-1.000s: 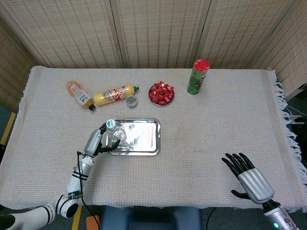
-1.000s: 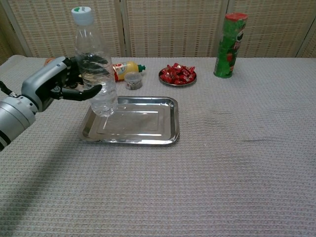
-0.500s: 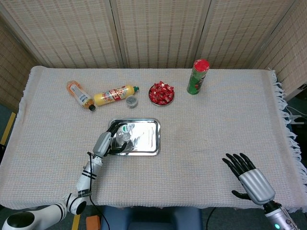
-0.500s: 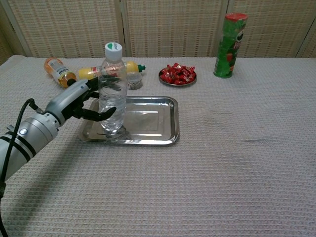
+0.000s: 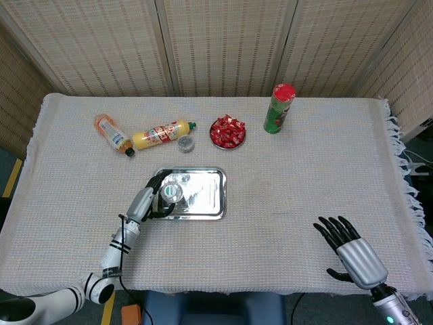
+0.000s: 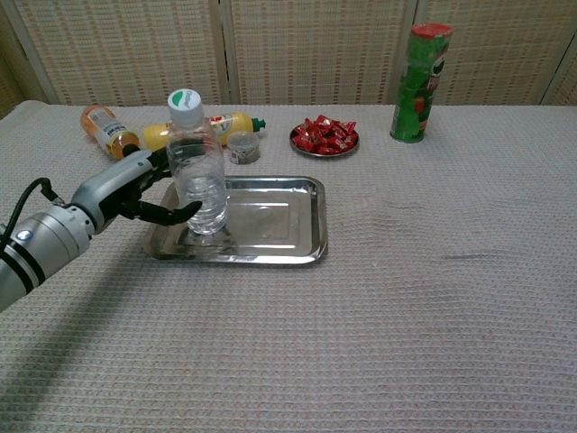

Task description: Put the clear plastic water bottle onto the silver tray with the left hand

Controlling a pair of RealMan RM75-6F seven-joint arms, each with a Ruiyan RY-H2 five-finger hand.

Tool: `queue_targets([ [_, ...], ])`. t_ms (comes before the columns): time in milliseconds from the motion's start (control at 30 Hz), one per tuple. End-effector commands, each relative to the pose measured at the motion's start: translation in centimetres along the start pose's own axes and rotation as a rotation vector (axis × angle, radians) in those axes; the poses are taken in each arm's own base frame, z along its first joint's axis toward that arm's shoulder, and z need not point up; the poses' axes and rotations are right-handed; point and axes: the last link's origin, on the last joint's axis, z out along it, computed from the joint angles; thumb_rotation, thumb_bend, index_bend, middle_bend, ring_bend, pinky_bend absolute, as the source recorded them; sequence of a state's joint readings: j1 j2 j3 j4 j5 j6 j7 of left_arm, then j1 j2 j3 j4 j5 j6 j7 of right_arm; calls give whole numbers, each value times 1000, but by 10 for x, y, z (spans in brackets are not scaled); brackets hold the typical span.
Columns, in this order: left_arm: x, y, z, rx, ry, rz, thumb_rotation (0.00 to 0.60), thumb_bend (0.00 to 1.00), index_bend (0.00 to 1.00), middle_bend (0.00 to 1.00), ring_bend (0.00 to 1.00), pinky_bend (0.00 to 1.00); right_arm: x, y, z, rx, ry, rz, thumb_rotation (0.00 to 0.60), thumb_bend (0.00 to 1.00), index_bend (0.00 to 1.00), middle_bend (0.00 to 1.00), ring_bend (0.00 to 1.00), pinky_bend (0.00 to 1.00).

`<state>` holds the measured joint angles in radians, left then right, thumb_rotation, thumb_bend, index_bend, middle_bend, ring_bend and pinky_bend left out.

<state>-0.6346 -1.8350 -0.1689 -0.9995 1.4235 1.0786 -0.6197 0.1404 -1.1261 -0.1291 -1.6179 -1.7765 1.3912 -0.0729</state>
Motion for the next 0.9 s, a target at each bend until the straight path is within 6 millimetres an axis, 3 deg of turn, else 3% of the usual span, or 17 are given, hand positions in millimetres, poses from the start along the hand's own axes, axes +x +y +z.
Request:
queue_targets([
  [33,5,1,0,17,-6,-31,600,356,0,0,0,0,-1,0,0,1,-3,-2,600,15,0,0,0,0],
  [467,23,2,0,35,10,-14,600,339,0,0,0,0,1,1,-1,0,5,2,600,15,0,0,0,0],
  [600,68,-36,-53,77,10,347,600,353,0,0,0,0,3,1,-4,3,13,6,600,15,0,0,0,0],
  [733,109,-58,-118,106,125,617,600,364,0,0,0,0,2,0,-3,7,9,3,600,15,0,0,0,0],
  [833,129,-65,-165,126,207,723,600,368,0,0,0,0,0,-1,-2,5,4,-4,600,15,0,0,0,0],
  [900,134,-66,-181,134,237,713,600,369,0,0,0,0,-2,-2,-2,2,0,-9,600,15,0,0,0,0],
])
